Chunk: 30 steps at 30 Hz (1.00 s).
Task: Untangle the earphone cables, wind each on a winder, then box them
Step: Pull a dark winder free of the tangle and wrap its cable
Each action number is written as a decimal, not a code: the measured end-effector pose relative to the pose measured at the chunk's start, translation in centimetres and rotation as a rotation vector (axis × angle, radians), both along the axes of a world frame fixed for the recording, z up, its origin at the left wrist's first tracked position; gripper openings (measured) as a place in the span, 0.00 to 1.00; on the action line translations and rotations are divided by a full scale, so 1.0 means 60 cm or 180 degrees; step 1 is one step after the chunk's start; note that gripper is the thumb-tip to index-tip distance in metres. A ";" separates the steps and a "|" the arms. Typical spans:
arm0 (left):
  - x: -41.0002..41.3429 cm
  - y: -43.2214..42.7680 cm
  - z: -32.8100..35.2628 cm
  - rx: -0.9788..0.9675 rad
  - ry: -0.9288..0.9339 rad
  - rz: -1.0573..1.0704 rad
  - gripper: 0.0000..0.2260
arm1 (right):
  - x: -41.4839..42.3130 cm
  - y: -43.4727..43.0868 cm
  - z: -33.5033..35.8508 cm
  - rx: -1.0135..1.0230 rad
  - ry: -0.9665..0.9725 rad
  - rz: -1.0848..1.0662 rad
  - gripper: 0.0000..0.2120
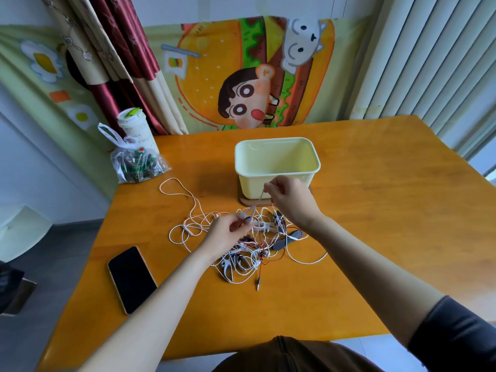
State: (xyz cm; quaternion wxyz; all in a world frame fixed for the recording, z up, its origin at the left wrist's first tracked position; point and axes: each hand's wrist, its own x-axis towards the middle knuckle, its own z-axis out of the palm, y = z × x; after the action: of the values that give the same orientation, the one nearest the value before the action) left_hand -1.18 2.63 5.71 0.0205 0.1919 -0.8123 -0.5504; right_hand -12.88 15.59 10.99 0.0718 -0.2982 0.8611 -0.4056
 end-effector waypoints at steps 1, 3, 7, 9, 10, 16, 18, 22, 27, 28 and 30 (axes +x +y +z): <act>0.003 0.000 -0.002 0.0118 0.0010 -0.0028 0.02 | -0.002 0.001 -0.001 0.0001 0.0002 -0.0036 0.11; 0.006 0.001 0.000 0.0306 0.0044 -0.0069 0.06 | -0.009 0.003 -0.004 0.0012 0.0007 -0.0117 0.11; 0.006 -0.003 0.007 0.0356 0.0152 0.0306 0.08 | -0.014 0.002 -0.007 0.0089 0.0024 -0.0155 0.11; 0.006 -0.003 0.008 0.0180 0.0224 0.0398 0.07 | -0.013 0.002 -0.007 0.0101 0.0023 -0.0155 0.11; 0.004 -0.003 0.009 0.0087 0.0264 0.0424 0.07 | -0.013 0.001 -0.007 0.0100 0.0003 -0.0137 0.11; -0.003 -0.001 0.011 -0.0265 0.0239 0.0289 0.10 | 0.005 -0.010 -0.002 0.0185 -0.0181 0.0233 0.11; -0.004 -0.001 0.008 -0.0265 0.0080 0.0385 0.10 | 0.008 -0.012 0.001 0.0123 -0.0188 0.0250 0.11; 0.004 -0.016 -0.007 -0.0505 -0.0704 0.0369 0.10 | 0.012 -0.014 0.012 0.0096 -0.0094 0.0290 0.12; 0.002 -0.008 0.016 -0.0770 -0.0472 0.0423 0.23 | 0.013 -0.013 0.020 0.0168 -0.0044 0.0404 0.11; -0.004 -0.001 0.030 -0.0690 -0.0234 0.0328 0.24 | 0.014 -0.013 0.020 0.0196 -0.0029 0.0452 0.11; -0.016 0.013 0.050 -0.0570 0.0067 0.0021 0.19 | 0.017 -0.012 0.016 0.0235 0.0003 0.0511 0.10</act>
State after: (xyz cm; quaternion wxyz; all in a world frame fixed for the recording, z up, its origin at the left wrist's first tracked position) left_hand -2.15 3.38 8.68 0.0479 0.1862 -0.8573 -0.4775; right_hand -11.88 14.89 11.97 0.1147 -0.3636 0.8488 -0.3663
